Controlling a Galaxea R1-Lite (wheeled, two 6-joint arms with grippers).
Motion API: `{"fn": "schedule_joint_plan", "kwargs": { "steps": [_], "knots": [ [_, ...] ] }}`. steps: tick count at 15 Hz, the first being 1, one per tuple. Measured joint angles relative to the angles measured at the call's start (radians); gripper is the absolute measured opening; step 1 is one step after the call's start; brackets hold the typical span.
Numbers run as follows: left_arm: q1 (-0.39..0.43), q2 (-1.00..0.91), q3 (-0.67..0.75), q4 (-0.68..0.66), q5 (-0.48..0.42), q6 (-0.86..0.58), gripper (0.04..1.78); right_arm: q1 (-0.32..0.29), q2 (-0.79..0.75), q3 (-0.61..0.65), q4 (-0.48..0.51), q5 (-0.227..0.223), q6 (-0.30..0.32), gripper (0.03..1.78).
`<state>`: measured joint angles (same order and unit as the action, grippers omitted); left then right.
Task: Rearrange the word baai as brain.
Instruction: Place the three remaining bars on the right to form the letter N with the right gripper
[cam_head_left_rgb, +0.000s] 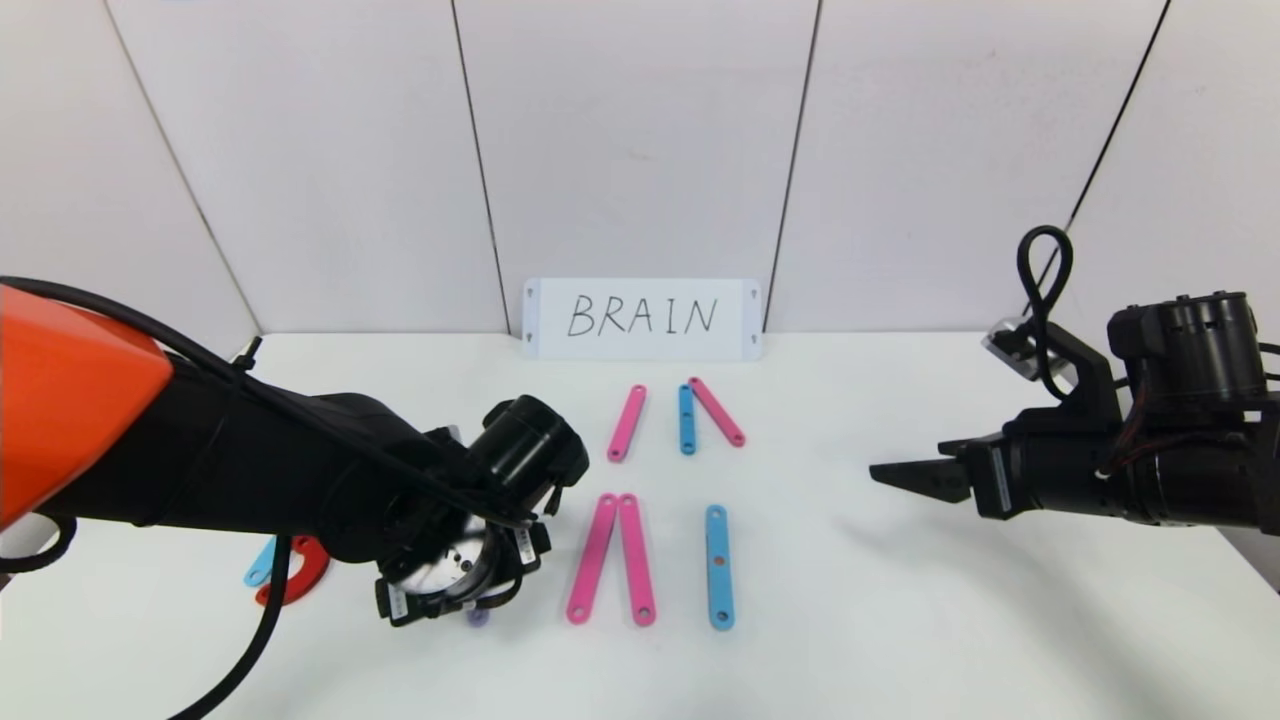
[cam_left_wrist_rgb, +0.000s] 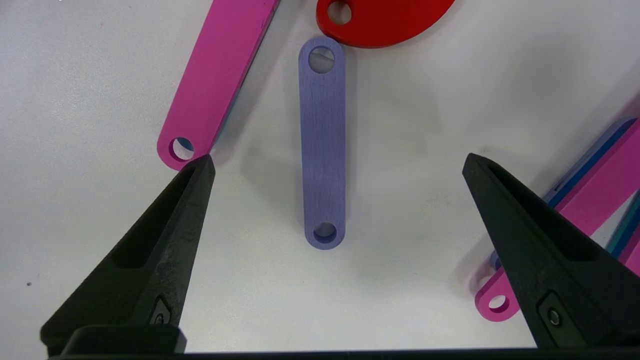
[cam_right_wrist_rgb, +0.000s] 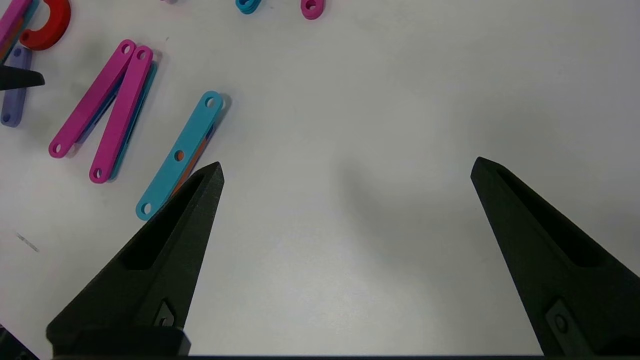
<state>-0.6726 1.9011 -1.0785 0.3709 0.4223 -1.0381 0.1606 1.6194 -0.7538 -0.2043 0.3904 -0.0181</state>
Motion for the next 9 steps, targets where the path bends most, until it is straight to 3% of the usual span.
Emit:
{"fn": "schedule_joint_plan", "kwargs": {
  "steps": [5, 9],
  "knots": [
    [-0.002, -0.063, 0.004, 0.011, -0.014, 0.016, 1.73, 0.000, -0.001, -0.001, 0.000, 0.000, 0.000, 1.73],
    [0.008, -0.162, 0.022, 0.006, -0.108, 0.128, 1.73, 0.000, -0.003, 0.001, 0.000, 0.000, 0.000, 1.73]
  ]
}}
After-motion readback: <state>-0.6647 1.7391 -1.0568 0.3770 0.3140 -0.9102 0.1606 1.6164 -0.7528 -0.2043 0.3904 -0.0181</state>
